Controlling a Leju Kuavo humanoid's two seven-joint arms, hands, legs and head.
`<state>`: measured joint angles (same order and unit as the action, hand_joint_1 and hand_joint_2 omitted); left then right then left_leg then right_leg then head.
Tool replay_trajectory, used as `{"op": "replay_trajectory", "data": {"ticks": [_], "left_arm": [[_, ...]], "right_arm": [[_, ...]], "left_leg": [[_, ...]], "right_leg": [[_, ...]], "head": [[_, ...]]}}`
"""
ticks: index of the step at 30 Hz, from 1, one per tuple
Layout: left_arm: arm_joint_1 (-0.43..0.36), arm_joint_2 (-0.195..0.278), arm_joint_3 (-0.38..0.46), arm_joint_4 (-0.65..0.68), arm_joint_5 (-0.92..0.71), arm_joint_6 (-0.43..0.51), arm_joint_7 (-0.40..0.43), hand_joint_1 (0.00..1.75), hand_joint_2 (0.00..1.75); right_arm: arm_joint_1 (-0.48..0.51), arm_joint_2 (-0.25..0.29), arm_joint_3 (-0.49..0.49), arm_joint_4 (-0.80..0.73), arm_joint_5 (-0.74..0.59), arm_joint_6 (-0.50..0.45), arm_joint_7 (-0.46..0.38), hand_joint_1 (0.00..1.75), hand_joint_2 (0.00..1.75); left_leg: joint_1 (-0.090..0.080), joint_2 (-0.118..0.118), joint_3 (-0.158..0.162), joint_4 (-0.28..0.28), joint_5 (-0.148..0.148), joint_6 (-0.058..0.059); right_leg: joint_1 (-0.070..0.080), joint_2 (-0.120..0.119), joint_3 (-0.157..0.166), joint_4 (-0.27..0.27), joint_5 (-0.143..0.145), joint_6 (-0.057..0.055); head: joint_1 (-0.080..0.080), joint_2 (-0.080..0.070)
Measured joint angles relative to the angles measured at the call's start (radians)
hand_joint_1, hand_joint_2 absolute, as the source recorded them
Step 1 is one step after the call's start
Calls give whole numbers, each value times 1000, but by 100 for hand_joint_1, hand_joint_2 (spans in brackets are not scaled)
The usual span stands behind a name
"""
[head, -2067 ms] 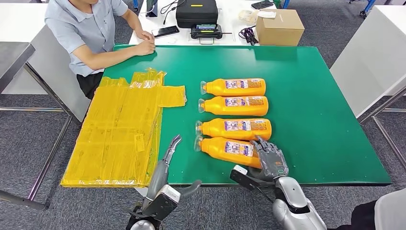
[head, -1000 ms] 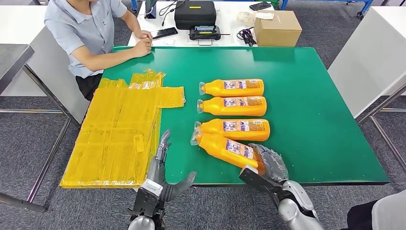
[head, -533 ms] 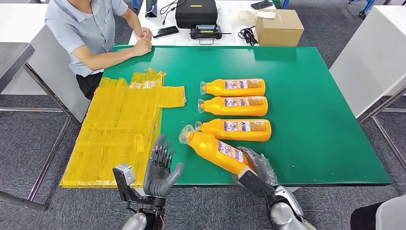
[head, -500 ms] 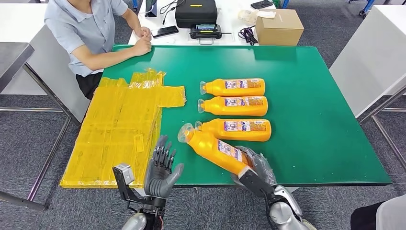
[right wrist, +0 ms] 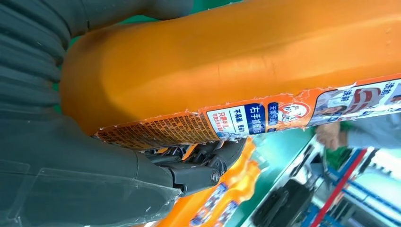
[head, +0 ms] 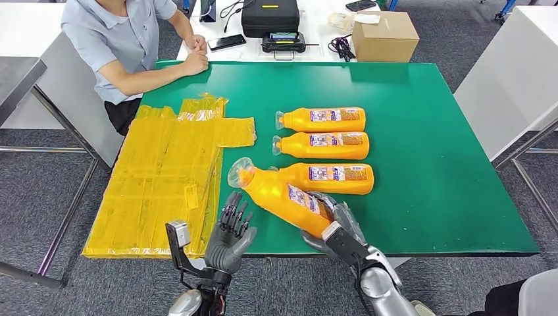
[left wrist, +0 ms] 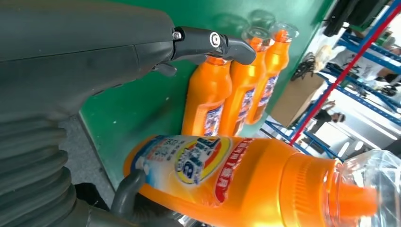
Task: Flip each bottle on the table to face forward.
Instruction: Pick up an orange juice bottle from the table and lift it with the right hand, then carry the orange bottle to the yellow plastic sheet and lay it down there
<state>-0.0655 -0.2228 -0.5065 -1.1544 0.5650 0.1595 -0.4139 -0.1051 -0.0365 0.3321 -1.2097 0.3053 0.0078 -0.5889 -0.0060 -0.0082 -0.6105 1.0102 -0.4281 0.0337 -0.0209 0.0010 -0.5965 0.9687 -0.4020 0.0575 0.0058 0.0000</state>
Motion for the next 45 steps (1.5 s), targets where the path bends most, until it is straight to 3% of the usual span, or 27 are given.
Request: {"op": "replay_trajectory", "data": {"ticks": [6, 15, 27, 29, 31, 33, 34, 35, 37, 38, 39, 41, 42, 43, 45], "left_arm": [[-23, 0, -14, 4, -9, -24, -36, 0, 175], [-50, -5, -20, 4, -59, 13, -90, 0, 175], [-81, -7, -23, 22, -39, -25, -78, 3, 175], [-82, -7, -23, 27, -39, -29, -78, 91, 175], [-83, -7, -22, 31, -37, -32, -78, 175, 175], [-85, -7, -22, 35, -33, -34, -78, 175, 175], [-86, -7, -21, 37, -32, -36, -78, 175, 175], [-88, -7, -21, 39, -31, -40, -77, 175, 175], [-91, -7, -21, 42, -30, -50, -74, 175, 175], [-92, -7, -21, 43, -29, -54, -72, 175, 175], [-92, -7, -21, 44, -29, -56, -71, 175, 175], [-94, -7, -22, 46, -29, -57, -71, 175, 175], [-95, -7, -22, 47, -31, -57, -71, 175, 175], [-96, -7, -24, 49, -36, -55, -71, 175, 175], [-98, -8, -32, 51, -52, -45, -70, 175, 175]], "right_arm": [[-30, 8, 51, 14, 15, 39, -15, 175, 175], [-73, 15, 129, 63, 11, 98, 0, 175, 175], [-127, 16, 185, 142, -19, 147, 6, 168, 175], [-130, 16, 188, 146, -21, 148, 6, 147, 175], [-131, 16, 192, 149, -23, 148, 6, 95, 175], [-133, 16, 195, 151, -28, 150, 6, 49, 175], [-134, 16, 195, 152, -34, 153, 6, 42, 175], [-134, 17, 196, 153, -41, 156, 6, 51, 175], [-134, 20, 196, 154, -54, 164, 6, 94, 175], [-134, 22, 197, 154, -58, 166, 6, 104, 175], [-134, 23, 198, 155, -60, 168, 6, 93, 175], [-134, 25, 198, 155, -67, 172, 6, 30, 175], [-134, 25, 198, 155, -71, 174, 6, 9, 175], [-134, 26, 198, 155, -77, 175, 6, 0, 175], [-134, 29, 198, 154, -85, 177, 6, 0, 175]], "left_leg": [[0, 0, 0, 0, 0, 0], [0, -1, -1, 0, 0, 0], [0, -1, -1, 0, 0, 0], [0, -1, -1, 0, 0, 0], [0, -1, -1, 0, 0, 0], [0, -1, -1, 0, 0, 0], [0, -1, -1, 0, 0, 0], [0, -1, -1, 0, 0, 0], [0, -1, -1, 0, 0, 0], [0, -1, -1, 0, 0, 0], [0, -1, -1, 0, 0, 0], [0, -1, -1, 0, 0, 0], [0, -1, -1, 0, 0, 0], [0, -1, -1, 0, 0, 0], [0, -1, -1, 0, 0, 0]], "right_leg": [[0, 0, 0, 0, 0, 0], [0, -1, -1, 0, 0, 0], [0, -1, -1, 0, 0, 0], [0, -1, -1, 0, 0, 0], [0, -1, -1, 0, 0, 0], [0, -1, -1, 0, 0, 0], [0, -1, -1, 0, 0, 0], [0, -1, -1, 0, 0, 0], [0, -1, -1, 0, 0, 0], [0, -1, -1, 0, 0, 0], [0, -1, -1, 0, 0, 0], [0, -1, -1, 0, 0, 0], [0, -1, -1, 0, 0, 0], [0, -1, -1, 0, 0, 0], [0, -1, -1, 0, 0, 0]], "head": [[0, 0], [0, 0], [0, 0], [0, 0], [0, 0], [0, 0], [0, 0], [0, 0], [0, 0], [0, 0], [0, 0], [0, 0], [0, 0], [0, 0], [0, 0]]}}
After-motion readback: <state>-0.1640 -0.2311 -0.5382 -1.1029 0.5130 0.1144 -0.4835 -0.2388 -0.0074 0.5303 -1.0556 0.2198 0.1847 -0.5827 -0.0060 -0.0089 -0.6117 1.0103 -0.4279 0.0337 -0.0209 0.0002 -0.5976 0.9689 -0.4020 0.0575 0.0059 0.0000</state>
